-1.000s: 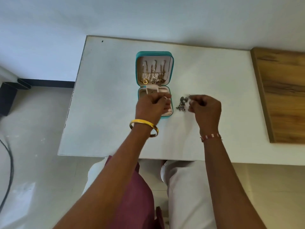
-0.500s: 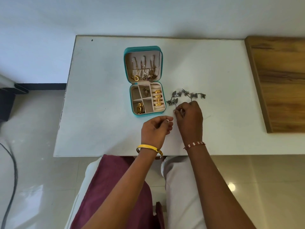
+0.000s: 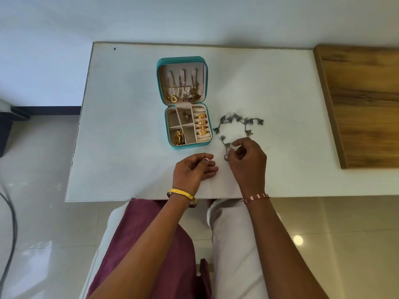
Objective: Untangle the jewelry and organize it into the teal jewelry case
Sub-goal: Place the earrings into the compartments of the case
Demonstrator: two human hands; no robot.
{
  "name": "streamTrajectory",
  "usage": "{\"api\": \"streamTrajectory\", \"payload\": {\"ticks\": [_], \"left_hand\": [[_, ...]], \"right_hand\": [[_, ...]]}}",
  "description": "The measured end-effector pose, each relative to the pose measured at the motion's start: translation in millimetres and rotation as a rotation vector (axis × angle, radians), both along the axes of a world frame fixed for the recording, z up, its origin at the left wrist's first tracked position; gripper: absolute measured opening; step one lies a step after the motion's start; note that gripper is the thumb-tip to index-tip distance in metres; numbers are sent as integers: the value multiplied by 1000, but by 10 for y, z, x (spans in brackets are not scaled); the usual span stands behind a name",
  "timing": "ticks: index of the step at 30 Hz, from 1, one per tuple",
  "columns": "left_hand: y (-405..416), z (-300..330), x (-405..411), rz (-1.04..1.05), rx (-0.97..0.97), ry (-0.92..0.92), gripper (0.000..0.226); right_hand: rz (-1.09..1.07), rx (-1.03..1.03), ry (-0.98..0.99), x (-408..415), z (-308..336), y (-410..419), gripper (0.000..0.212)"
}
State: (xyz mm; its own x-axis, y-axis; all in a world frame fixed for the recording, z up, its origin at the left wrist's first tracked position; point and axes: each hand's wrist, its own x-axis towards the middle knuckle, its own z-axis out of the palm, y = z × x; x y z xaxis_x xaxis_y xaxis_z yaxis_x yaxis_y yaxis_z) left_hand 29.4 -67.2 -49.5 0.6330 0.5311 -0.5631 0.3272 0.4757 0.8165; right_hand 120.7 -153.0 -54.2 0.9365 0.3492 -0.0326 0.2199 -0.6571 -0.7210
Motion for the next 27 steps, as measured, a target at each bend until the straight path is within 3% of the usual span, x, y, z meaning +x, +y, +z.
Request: {"api": "streamTrajectory", "payload": {"ticks": [5,15,17,22,27], "left_hand": [[21,0,-8,-5,-33,-11,20],[11,5,-3,-16,2,-3,19],[-19,0,8,-21,74,21,18],[-88,62,65,46,462,94,24],[-146,178,112,-32,564,26,33]], "right_hand": [[20,-49,-17,64,-28,15,32],[76,-79,-126,34,-68,48,17],[96,-2,-137,23,-23,40,14],[205,119,-181,-50,91,39,13],[297,91,-276,-104,166,44,16]]}}
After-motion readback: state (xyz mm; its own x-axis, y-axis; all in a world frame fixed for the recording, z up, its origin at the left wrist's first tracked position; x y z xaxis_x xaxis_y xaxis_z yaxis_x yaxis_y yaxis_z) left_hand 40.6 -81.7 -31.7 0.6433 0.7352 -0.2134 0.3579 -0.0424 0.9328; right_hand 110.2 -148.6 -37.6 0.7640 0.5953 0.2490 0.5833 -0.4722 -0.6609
